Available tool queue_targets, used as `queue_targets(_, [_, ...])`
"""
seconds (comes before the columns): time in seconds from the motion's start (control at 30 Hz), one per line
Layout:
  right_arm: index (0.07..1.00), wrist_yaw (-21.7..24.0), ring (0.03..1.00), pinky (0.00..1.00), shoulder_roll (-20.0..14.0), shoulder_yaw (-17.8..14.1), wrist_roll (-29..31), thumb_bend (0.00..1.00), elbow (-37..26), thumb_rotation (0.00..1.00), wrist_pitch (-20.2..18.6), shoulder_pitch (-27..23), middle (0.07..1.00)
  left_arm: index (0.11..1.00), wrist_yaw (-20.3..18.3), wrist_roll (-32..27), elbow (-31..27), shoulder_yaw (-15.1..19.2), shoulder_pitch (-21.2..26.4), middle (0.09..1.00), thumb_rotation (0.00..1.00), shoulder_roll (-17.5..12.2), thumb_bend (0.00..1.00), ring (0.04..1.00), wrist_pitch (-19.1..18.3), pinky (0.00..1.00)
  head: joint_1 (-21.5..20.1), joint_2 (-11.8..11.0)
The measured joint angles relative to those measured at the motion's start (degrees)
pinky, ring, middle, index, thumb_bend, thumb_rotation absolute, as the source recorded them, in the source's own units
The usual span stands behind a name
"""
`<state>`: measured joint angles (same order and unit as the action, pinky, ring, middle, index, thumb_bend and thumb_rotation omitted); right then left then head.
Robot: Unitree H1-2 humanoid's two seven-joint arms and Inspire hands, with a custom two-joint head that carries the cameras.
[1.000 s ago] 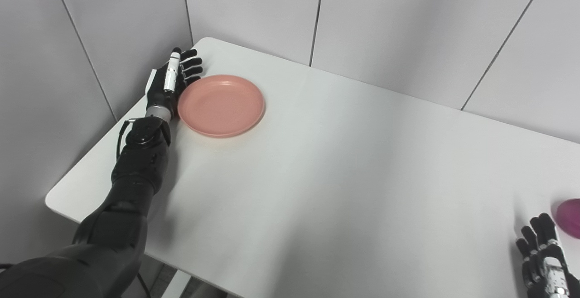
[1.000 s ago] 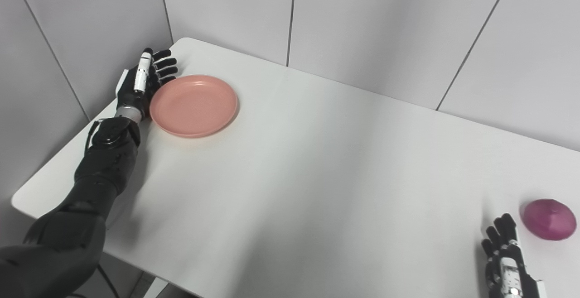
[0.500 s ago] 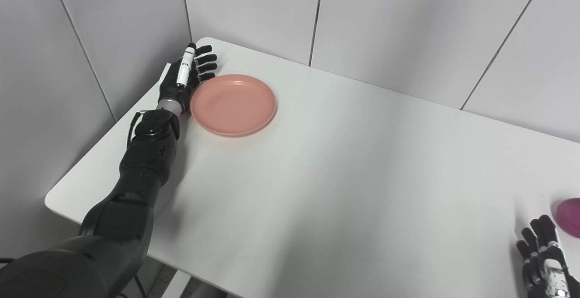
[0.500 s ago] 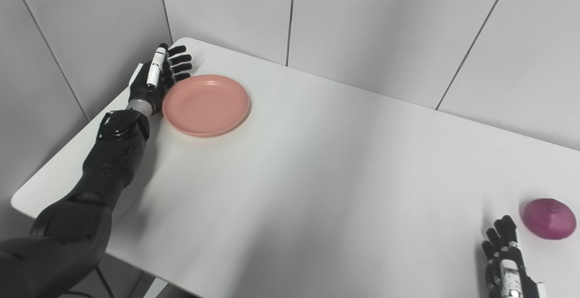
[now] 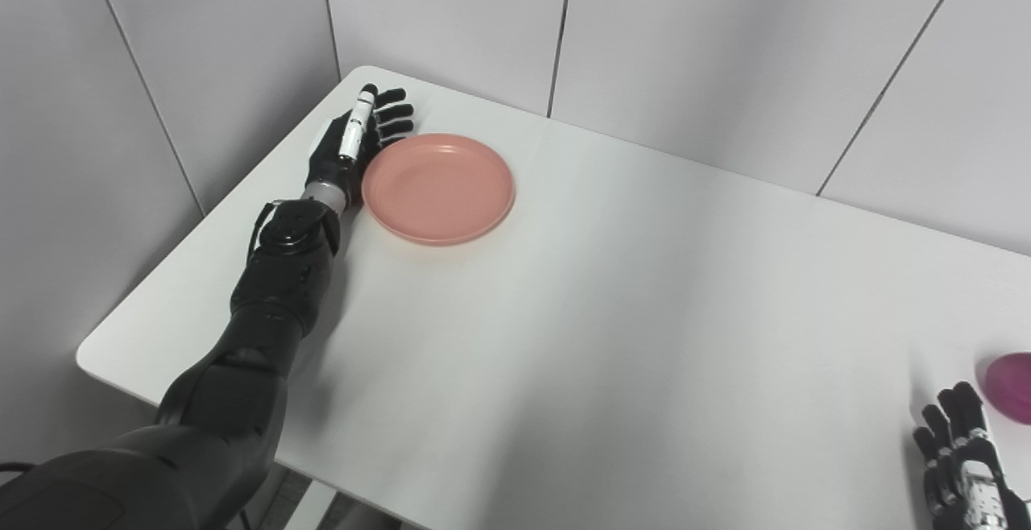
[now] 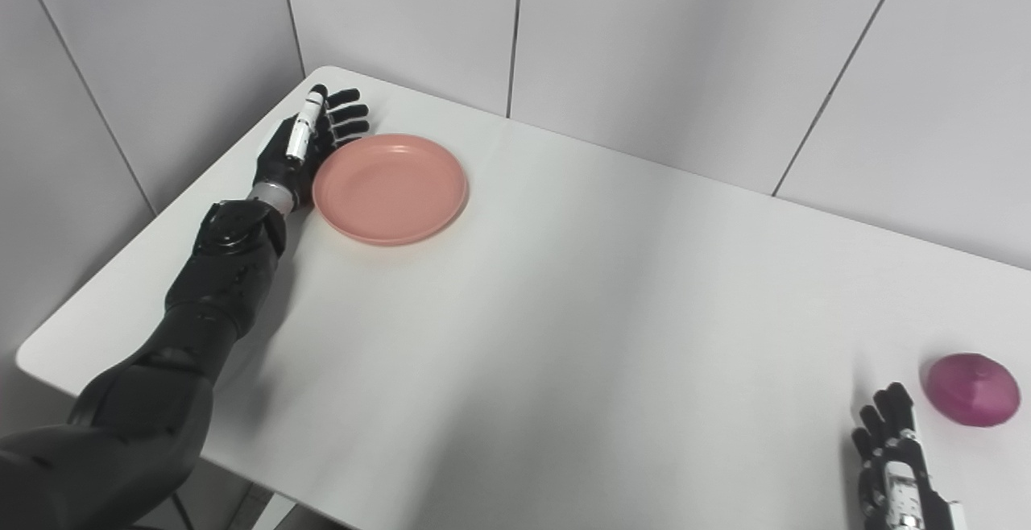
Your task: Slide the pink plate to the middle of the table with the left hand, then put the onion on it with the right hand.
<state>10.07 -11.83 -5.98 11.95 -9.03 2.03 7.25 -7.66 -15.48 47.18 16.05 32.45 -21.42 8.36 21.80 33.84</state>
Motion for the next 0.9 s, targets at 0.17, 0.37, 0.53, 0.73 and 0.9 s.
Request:
queue_targets(0.17, [1.0,-0.01,1.0,1.0,0.0,0.25,-0.1,0.0,-0.04,1.0,-0.01,0.01,1.0,0.738,-0.3,0.4,0.54,-1.47,0.59,0.766,1.0,0.01,0.32,0.763,0.03,0.74,-0.44,0.0])
queue_targets(0.37, [1.0,-0.01,1.0,1.0,0.01,0.48,-0.24,0.0,-0.02,1.0,0.01,0.01,1.0,0.734,-0.9,0.83,2.5,-2.37,1.79,0.759,1.0,0.07,0.33,0.753,0.75,0.73,-1.15,0.18])
queue_targets(0.53, [1.0,-0.13,1.0,1.0,0.34,0.63,-1.1,0.0,-0.03,1.0,0.02,0.01,1.0,0.731,-0.95,1.09,3.85,-3.11,2.63,0.752,1.0,0.42,0.35,0.745,1.73,0.71,-1.5,0.44])
queue_targets(0.73, [1.0,-0.15,1.0,1.0,0.38,0.8,-1.47,0.0,-0.08,1.0,0.02,0.0,1.0,0.725,-1.23,1.1,5.35,-4.1,3.71,0.743,1.0,0.9,0.36,0.739,2.23,0.71,-2.46,0.7])
queue_targets(0.9, [1.0,-0.38,1.0,1.0,0.7,0.94,-1.78,0.0,-0.16,1.0,0.02,-0.03,1.0,0.71,-1.34,1.08,5.71,-4.79,4.28,0.735,1.0,1.41,0.38,0.731,2.31,0.71,-3.17,0.97])
